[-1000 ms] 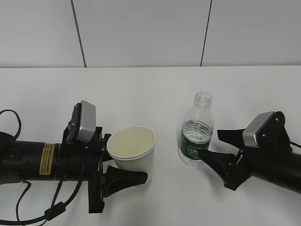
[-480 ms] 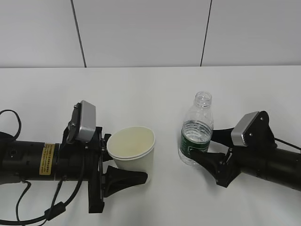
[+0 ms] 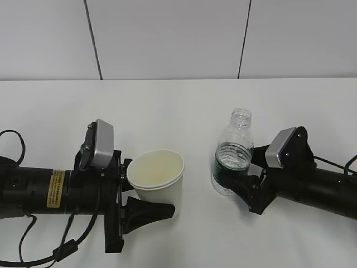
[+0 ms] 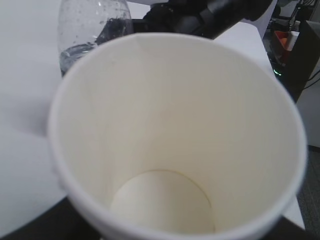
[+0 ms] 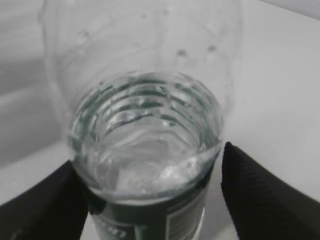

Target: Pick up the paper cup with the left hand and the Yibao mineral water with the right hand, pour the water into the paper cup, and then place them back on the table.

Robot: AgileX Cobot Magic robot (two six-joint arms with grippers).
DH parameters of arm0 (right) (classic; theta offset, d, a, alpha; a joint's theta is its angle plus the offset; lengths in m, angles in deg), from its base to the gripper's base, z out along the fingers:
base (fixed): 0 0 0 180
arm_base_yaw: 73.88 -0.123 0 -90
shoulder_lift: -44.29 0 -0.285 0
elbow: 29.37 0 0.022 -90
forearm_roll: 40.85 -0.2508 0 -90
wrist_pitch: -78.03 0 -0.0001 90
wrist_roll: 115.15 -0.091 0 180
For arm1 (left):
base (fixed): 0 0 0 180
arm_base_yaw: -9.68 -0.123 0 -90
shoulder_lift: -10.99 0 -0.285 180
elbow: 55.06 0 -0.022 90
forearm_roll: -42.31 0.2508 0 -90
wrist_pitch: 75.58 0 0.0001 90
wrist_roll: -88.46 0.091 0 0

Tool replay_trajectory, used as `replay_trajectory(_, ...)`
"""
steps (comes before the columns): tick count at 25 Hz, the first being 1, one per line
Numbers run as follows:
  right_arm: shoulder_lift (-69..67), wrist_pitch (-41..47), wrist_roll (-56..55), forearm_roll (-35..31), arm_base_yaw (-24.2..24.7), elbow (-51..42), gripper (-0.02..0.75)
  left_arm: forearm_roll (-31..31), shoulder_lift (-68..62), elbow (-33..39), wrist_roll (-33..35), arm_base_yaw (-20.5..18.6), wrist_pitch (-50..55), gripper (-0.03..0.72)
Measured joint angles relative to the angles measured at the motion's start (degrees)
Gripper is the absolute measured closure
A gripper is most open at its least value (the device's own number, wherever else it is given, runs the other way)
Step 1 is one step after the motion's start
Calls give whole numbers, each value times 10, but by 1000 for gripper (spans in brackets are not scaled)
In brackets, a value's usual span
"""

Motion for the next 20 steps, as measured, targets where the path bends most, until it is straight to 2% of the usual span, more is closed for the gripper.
replay_trajectory(11,0,0,-21,3,-9,21,166,0,0,0,0,0,0,264)
replay_trajectory(20,0,0,-22,4,-10,21,271,-2,0,0,0,0,0,264)
